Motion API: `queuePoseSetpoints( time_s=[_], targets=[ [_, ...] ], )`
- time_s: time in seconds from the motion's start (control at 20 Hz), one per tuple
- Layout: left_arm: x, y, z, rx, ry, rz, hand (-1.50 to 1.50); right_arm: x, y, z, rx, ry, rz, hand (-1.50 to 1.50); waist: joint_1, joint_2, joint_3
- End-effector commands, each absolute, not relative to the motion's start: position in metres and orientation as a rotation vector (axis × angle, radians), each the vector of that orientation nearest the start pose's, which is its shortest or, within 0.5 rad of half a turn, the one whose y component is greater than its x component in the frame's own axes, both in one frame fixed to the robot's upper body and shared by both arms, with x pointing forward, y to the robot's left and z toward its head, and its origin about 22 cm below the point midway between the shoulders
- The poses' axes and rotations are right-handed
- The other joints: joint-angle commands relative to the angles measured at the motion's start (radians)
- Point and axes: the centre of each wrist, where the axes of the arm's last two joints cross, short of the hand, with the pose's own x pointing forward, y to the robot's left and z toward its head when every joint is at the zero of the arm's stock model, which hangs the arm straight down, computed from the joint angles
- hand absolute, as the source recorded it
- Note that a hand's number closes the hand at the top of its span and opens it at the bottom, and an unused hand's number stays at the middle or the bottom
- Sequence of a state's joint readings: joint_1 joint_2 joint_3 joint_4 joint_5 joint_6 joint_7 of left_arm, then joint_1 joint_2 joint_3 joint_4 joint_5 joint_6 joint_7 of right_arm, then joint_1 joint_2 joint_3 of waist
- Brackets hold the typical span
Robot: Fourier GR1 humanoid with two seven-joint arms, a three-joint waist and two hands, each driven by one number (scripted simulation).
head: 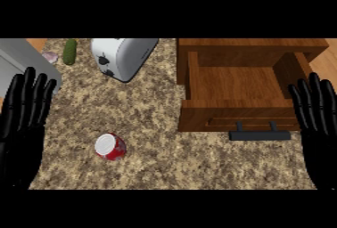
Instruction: Pick up the can, place it into the drawer and close the drawer
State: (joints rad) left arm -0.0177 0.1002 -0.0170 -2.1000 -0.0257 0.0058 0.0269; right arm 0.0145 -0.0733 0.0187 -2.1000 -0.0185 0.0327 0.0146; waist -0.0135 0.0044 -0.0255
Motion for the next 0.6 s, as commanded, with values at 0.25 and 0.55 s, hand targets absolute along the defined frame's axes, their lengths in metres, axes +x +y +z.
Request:
queuePoseSetpoints(
  time_s=[0.25,0.55],
  targets=[
    [0.161,0.199,0.109,0.425,-2.023,0.160,-1.50,0.201,-0.241,0.117,-0.052,-2.090,0.052,-1.50,0.028,-0.012,0.027],
    [0.133,0.205,0.097,0.492,-1.624,0.461,-1.50,0.194,-0.267,0.101,-0.155,-1.810,-0.087,-1.50,0.024,-0.009,0.027]
  ],
)
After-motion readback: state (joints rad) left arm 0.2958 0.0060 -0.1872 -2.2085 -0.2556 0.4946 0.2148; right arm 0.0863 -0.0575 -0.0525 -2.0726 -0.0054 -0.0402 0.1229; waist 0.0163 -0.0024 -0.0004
